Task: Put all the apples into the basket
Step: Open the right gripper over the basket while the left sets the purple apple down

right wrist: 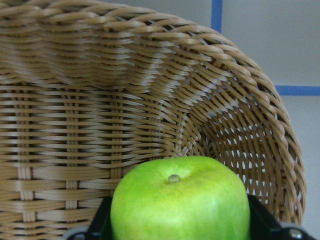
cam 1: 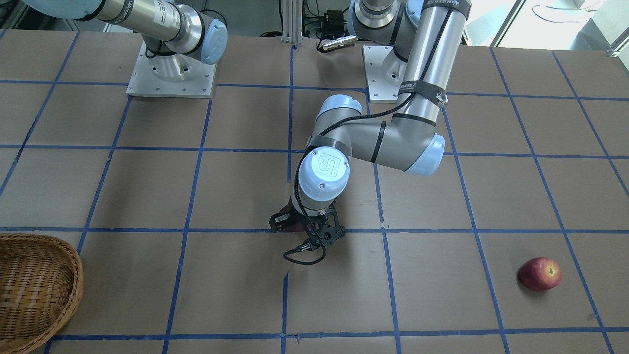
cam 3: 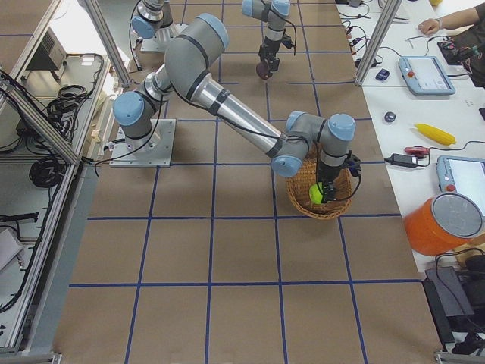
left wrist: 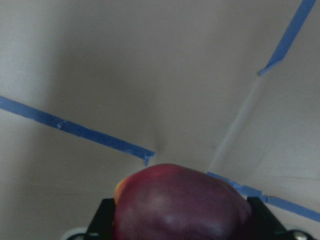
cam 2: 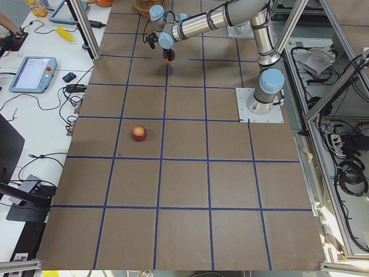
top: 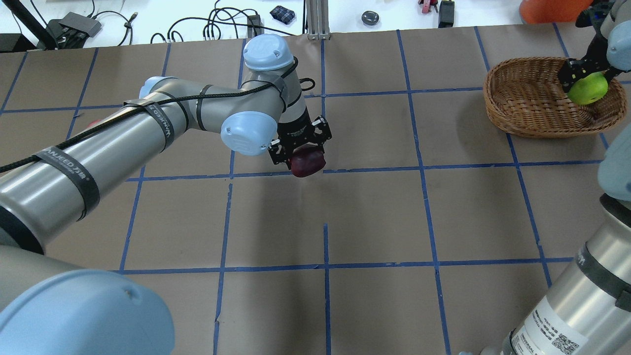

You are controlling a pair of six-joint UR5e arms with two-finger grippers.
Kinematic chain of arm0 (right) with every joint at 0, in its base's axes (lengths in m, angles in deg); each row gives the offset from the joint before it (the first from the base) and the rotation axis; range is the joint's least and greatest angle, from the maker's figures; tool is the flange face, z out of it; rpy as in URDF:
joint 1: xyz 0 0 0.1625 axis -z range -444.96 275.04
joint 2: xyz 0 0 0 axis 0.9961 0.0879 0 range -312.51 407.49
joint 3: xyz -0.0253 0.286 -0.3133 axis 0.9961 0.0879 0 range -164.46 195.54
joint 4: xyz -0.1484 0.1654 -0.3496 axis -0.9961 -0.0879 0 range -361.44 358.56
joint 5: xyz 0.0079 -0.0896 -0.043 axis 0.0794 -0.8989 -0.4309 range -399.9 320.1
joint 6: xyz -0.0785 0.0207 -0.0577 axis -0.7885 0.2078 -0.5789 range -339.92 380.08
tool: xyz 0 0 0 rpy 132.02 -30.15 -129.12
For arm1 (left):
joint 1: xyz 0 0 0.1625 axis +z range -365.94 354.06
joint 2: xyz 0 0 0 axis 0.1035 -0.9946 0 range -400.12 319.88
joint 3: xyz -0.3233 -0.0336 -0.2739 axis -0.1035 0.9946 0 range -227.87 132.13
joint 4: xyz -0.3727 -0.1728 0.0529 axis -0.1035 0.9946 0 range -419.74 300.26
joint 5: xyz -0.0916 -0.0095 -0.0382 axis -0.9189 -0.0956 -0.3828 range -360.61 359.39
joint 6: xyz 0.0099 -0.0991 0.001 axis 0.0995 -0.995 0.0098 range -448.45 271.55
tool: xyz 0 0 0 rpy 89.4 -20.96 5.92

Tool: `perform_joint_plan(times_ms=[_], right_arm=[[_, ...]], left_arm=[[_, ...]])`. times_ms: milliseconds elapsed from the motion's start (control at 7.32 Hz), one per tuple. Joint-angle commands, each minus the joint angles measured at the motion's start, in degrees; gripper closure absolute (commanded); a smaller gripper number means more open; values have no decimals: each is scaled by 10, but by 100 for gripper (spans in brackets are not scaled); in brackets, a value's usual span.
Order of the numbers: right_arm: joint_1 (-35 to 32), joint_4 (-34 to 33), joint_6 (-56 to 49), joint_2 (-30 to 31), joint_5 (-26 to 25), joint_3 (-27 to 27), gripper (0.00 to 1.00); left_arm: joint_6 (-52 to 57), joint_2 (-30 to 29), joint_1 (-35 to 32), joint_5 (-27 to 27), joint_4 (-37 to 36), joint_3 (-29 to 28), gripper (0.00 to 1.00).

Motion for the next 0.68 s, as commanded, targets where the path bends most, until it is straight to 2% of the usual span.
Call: perform_joint_plan(times_ms=[0, 273, 546], right_arm=[[7, -1, -1, -9, 0, 5, 0], [-1, 7, 1, 3, 0, 6, 0], [-46, 92, 42, 60, 6, 6, 0]], left_arm=[[-11, -8, -5, -12, -5, -7, 8], [0, 12, 5, -9, -5, -13, 2], [1, 21, 30, -12, 5, -20, 0]])
